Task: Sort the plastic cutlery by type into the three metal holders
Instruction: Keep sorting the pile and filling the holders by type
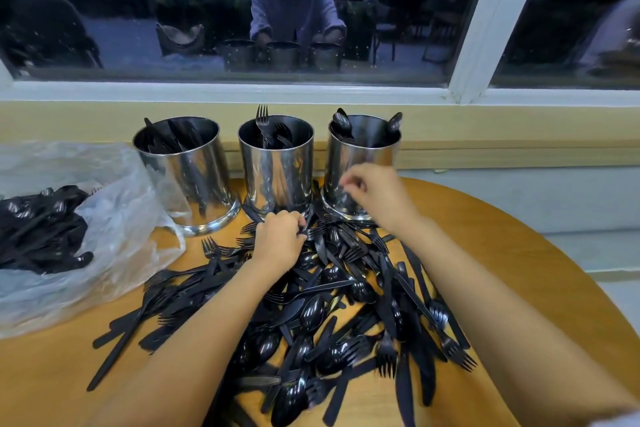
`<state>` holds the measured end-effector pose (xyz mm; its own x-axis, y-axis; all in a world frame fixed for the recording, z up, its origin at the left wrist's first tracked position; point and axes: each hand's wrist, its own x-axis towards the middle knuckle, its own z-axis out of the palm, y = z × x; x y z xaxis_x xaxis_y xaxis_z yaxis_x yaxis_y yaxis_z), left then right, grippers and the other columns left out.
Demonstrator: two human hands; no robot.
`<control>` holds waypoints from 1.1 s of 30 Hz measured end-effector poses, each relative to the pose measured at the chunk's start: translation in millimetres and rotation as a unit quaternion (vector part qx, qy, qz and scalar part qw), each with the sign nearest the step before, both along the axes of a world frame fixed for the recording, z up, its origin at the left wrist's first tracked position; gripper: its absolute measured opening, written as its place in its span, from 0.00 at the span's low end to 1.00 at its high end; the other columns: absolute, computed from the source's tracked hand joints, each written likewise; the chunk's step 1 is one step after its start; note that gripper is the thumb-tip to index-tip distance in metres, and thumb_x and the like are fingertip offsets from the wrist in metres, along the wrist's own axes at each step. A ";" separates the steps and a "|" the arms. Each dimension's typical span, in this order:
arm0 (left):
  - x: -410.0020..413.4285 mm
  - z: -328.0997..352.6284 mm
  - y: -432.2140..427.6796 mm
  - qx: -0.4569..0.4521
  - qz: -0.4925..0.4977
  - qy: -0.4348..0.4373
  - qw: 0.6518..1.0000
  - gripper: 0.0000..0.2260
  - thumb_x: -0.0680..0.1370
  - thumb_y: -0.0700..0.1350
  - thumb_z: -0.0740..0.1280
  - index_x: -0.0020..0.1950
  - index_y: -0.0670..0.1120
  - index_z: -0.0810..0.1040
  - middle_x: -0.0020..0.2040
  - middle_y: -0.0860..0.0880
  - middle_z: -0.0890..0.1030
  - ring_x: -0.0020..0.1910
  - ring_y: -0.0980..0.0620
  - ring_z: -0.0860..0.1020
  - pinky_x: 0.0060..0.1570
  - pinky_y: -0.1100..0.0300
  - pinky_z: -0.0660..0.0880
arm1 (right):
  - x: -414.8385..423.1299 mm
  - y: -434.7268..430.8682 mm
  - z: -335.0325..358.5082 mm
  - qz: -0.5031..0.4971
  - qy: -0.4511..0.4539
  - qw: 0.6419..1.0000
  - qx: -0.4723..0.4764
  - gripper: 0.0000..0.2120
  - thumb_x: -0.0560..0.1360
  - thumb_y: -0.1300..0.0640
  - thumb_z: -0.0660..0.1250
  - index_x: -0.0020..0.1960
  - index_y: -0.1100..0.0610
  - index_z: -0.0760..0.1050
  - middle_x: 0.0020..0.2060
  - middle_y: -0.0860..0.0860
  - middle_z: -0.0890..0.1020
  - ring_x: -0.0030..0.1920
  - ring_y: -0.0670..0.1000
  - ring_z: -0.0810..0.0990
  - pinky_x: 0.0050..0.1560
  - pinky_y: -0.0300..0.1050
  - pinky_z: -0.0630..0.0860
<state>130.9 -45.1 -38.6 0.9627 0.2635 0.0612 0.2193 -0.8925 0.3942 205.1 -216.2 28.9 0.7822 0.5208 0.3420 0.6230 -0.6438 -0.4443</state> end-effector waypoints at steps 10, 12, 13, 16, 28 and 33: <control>1.7 1.3 11.1 -0.061 -0.005 -0.034 0.998 0.08 0.80 0.42 0.67 0.58 0.45 0.80 0.45 0.50 0.78 0.53 0.46 0.77 0.58 0.50 0.71 | 6.2 7.6 -63.8 -0.029 0.009 0.979 -0.201 0.13 0.80 0.60 0.64 0.63 0.54 0.76 0.57 0.53 0.79 0.59 0.55 0.74 0.53 0.54 0.77; 0.9 5.2 12.5 -0.097 -0.008 -0.088 0.991 0.04 0.80 0.41 0.67 0.52 0.44 0.80 0.42 0.51 0.74 0.44 0.51 0.75 0.50 0.56 0.71 | 4.6 8.4 -65.2 -0.030 -0.013 0.976 -0.217 0.13 0.80 0.64 0.61 0.62 0.55 0.76 0.56 0.53 0.78 0.58 0.55 0.74 0.50 0.54 0.78; -0.6 9.5 12.2 -0.115 -0.007 -0.109 0.987 0.02 0.80 0.41 0.66 0.49 0.44 0.78 0.40 0.51 0.74 0.39 0.54 0.73 0.47 0.59 0.70 | 3.8 8.4 -65.6 -0.031 -0.022 0.974 -0.222 0.13 0.80 0.65 0.60 0.61 0.56 0.76 0.55 0.53 0.78 0.57 0.55 0.74 0.49 0.54 0.78; -6.7 23.2 10.7 -0.242 0.022 -0.173 0.954 0.02 0.82 0.41 0.62 0.52 0.46 0.73 0.39 0.51 0.78 0.35 0.54 0.76 0.41 0.57 0.75 | -2.7 5.8 -61.6 -0.042 -0.040 0.981 -0.185 0.10 0.80 0.63 0.60 0.59 0.57 0.76 0.53 0.53 0.78 0.56 0.55 0.75 0.46 0.51 0.77; -91.3 73.8 -20.0 -0.566 0.067 -0.085 0.817 0.12 0.86 0.43 0.53 0.56 0.41 0.74 0.47 0.39 0.85 0.38 0.44 0.84 0.38 0.54 0.82 | -98.9 23.9 27.4 0.051 0.326 0.904 0.272 0.05 0.77 0.58 0.68 0.50 0.60 0.77 0.33 0.46 0.80 0.30 0.42 0.74 0.31 0.34 0.68; -133.9 71.8 -33.3 -0.498 0.043 -0.090 0.862 0.14 0.86 0.45 0.51 0.55 0.44 0.75 0.35 0.48 0.78 0.26 0.54 0.69 0.29 0.62 0.67 | -130.7 23.7 11.8 0.043 0.306 0.911 0.275 0.06 0.75 0.58 0.72 0.46 0.56 0.75 0.33 0.47 0.76 0.34 0.45 0.74 0.33 0.37 0.70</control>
